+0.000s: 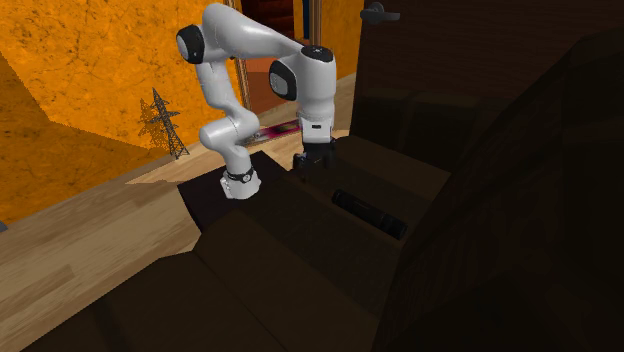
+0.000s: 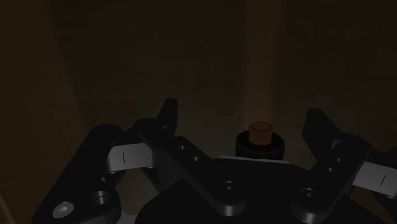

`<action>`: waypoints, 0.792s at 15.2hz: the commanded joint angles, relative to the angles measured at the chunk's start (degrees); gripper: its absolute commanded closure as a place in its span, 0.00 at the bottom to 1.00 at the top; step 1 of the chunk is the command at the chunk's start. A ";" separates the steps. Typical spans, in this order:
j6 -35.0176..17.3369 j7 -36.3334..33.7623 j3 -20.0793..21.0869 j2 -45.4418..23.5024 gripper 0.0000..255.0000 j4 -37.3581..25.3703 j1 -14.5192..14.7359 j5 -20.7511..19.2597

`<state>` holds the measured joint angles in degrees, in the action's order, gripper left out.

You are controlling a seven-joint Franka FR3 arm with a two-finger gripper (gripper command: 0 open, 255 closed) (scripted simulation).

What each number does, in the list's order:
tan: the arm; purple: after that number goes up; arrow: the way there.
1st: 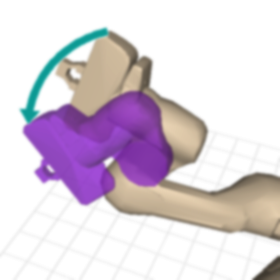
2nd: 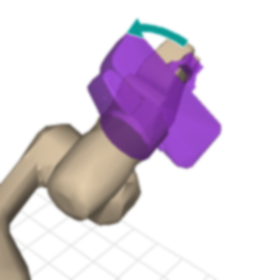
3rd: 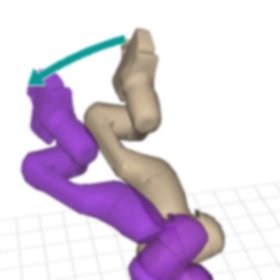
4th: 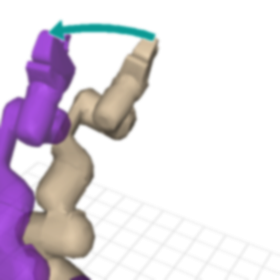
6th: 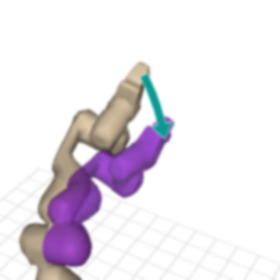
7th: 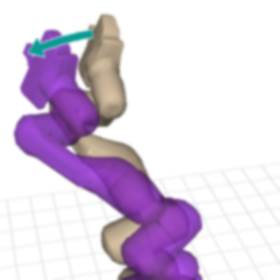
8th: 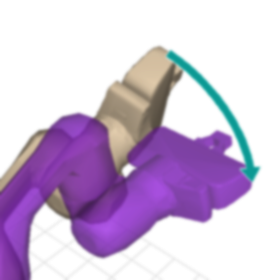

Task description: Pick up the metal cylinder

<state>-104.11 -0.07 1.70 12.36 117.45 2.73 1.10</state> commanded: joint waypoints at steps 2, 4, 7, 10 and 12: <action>-1.18 0.29 0.52 -6.77 0.00 -6.12 0.45 -0.17; -1.71 0.41 0.88 -11.04 0.00 -10.17 0.77 -0.35; -1.96 0.56 1.39 -17.54 0.00 -16.92 1.30 -0.75; -1.49 0.69 1.87 -24.29 0.00 -24.60 1.91 -1.27; -0.84 0.77 2.12 -28.46 0.00 -29.68 2.34 -1.63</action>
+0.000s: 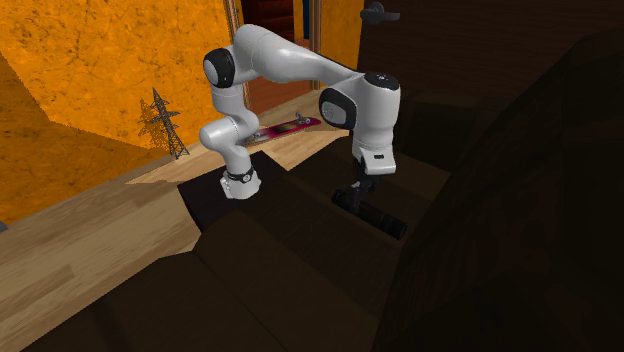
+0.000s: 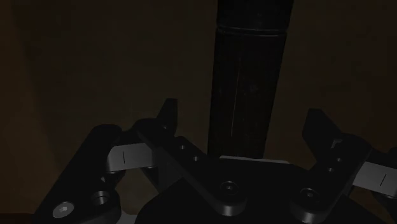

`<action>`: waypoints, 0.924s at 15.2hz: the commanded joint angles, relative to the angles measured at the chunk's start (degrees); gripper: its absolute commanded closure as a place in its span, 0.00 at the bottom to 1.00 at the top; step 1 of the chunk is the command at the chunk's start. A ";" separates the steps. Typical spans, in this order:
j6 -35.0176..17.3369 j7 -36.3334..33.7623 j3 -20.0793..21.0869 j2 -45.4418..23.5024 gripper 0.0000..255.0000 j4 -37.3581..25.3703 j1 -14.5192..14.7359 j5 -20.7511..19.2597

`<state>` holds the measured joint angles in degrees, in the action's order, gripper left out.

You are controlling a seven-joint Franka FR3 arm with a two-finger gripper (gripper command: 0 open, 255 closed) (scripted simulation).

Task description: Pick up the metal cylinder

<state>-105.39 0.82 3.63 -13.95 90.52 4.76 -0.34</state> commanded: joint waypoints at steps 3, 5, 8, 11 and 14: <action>-1.81 -0.13 0.16 -2.28 0.00 -0.64 0.31 -0.21; -3.28 -0.13 0.15 -2.47 0.00 0.64 0.30 -0.22; -5.15 -0.13 0.14 -2.75 0.00 2.24 0.30 -0.24; -5.26 -0.18 0.16 -2.52 1.00 2.58 0.32 -0.23; -5.26 -0.16 0.16 -2.48 1.00 2.62 0.31 -0.23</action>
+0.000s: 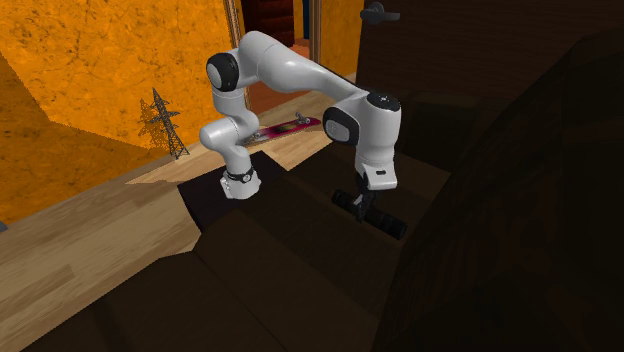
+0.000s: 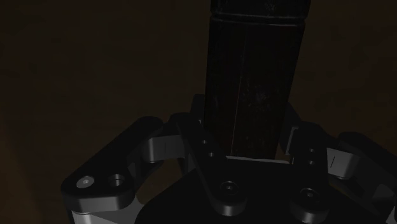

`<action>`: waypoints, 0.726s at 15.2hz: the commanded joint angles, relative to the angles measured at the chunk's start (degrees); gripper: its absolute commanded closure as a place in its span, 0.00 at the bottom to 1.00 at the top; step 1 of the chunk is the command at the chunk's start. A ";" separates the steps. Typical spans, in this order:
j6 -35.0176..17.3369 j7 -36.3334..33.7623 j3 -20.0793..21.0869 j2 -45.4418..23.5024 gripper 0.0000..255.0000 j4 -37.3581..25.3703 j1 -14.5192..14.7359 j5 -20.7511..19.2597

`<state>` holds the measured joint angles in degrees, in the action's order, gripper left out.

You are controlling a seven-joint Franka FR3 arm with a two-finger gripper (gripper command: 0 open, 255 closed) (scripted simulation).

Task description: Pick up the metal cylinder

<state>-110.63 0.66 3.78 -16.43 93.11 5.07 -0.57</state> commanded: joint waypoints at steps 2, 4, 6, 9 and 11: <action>-0.02 0.00 0.01 0.00 1.00 0.03 0.00 0.01; -0.02 0.00 0.01 0.00 1.00 0.03 0.01 0.01; 0.82 0.03 0.00 -0.15 1.00 -0.96 0.00 0.00; 3.02 0.03 0.01 0.14 1.00 -2.87 0.00 0.02; 4.50 0.03 0.02 0.27 1.00 -4.23 0.01 0.03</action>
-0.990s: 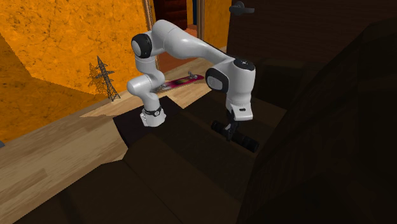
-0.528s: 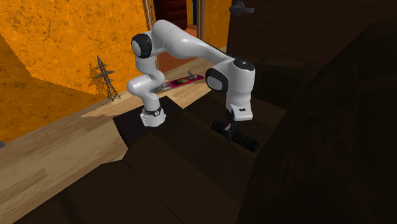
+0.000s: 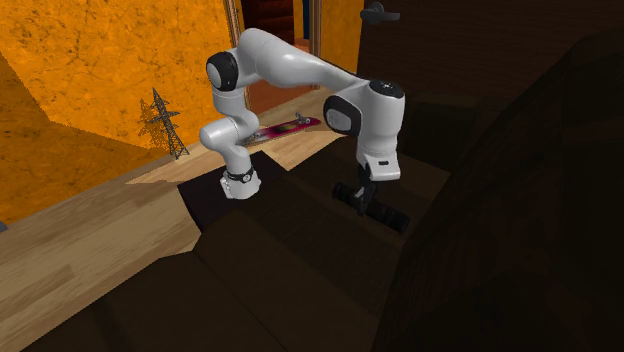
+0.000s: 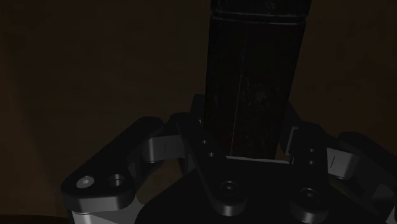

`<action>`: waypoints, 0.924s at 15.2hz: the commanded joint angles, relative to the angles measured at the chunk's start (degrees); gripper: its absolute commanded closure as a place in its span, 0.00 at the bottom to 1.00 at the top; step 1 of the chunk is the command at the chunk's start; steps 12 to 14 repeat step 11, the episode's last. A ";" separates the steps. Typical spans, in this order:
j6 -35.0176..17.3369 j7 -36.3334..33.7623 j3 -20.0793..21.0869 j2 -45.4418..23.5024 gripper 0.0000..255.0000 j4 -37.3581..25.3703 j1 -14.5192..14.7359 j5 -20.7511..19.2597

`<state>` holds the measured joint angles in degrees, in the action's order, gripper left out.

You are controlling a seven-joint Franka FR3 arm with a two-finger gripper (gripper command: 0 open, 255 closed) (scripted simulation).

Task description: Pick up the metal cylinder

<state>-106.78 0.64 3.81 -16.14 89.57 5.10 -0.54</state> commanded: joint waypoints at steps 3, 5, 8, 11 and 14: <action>2.92 0.05 0.00 0.08 1.00 -2.86 -0.01 0.02; 4.47 0.04 0.01 0.07 1.00 -4.40 0.00 0.02; 6.83 0.03 0.02 -0.05 1.00 -6.89 0.03 0.01; 7.75 0.02 0.02 -0.13 1.00 -7.89 0.04 0.01; 7.75 0.02 0.02 -0.13 1.00 -7.89 0.04 0.01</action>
